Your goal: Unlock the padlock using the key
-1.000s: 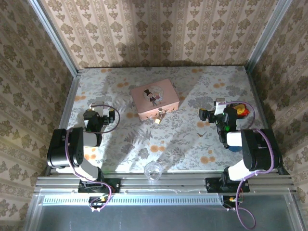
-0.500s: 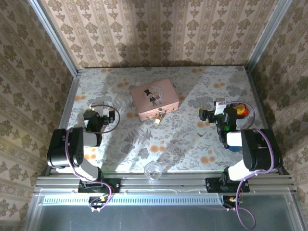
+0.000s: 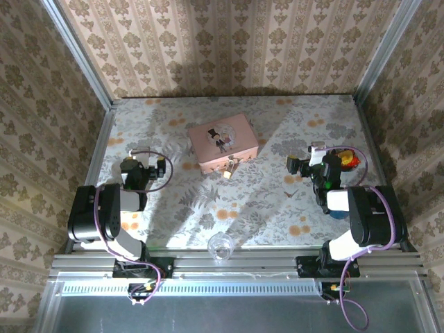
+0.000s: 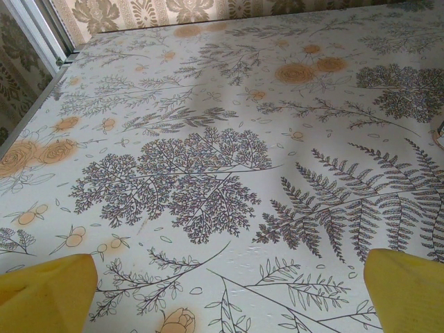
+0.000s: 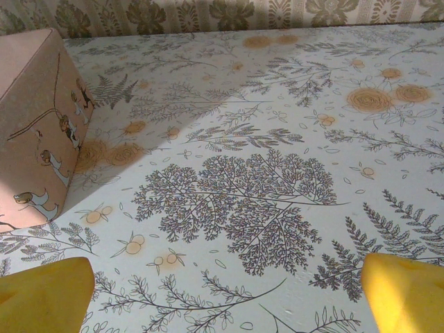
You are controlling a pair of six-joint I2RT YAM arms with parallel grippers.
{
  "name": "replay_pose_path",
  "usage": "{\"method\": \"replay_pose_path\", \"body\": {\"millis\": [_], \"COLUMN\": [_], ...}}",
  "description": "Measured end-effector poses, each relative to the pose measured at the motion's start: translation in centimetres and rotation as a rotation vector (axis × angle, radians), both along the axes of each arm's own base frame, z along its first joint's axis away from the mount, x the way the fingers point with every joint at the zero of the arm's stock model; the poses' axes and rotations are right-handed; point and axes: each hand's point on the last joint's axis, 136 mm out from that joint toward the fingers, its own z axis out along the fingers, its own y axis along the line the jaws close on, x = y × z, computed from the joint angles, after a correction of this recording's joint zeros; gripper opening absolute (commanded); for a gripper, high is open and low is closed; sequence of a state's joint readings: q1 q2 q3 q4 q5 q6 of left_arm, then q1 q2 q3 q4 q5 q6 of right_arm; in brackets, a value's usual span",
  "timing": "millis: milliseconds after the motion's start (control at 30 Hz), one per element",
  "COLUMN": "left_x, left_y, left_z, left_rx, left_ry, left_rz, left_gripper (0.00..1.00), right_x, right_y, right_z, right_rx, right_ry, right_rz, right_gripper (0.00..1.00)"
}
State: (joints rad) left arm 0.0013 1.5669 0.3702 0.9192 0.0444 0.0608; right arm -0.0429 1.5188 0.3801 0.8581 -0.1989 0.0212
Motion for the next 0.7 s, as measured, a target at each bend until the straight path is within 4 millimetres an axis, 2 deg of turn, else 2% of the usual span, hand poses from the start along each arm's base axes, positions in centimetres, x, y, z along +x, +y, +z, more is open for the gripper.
{"method": "replay_pose_path", "body": {"millis": [233,333,433,567,633,700], "left_x": [-0.1,-0.3,-0.4,-0.7,-1.2,-1.8], "left_y": [-0.2,-0.2,0.0,0.1,0.1,0.2], "left_z": [0.0,0.8,2.8,7.2,9.3,10.8], "left_rx": [-0.006,-0.005,-0.005,-0.014,-0.030,-0.052], "left_ry": [0.003,0.000,-0.025,-0.109,-0.151,-0.179], "left_rz": [-0.013,-0.012,-0.007,0.003,0.011,0.021], "left_gripper": [1.00,1.00,1.00,1.00,1.00,1.00], "right_x": [0.0,0.0,0.0,0.4,1.2,2.2], "right_y": [0.0,0.0,0.0,-0.3,-0.6,-0.9], "right_z": [0.0,0.0,0.0,0.1,1.5,3.7], "right_rx": [0.000,0.000,0.000,-0.001,-0.001,0.004], "right_ry": [0.000,0.000,0.002,0.059,0.078,0.075], "right_rz": [0.000,0.000,-0.002,-0.020,-0.036,-0.050], "right_gripper": [1.00,1.00,1.00,1.00,1.00,1.00]}}
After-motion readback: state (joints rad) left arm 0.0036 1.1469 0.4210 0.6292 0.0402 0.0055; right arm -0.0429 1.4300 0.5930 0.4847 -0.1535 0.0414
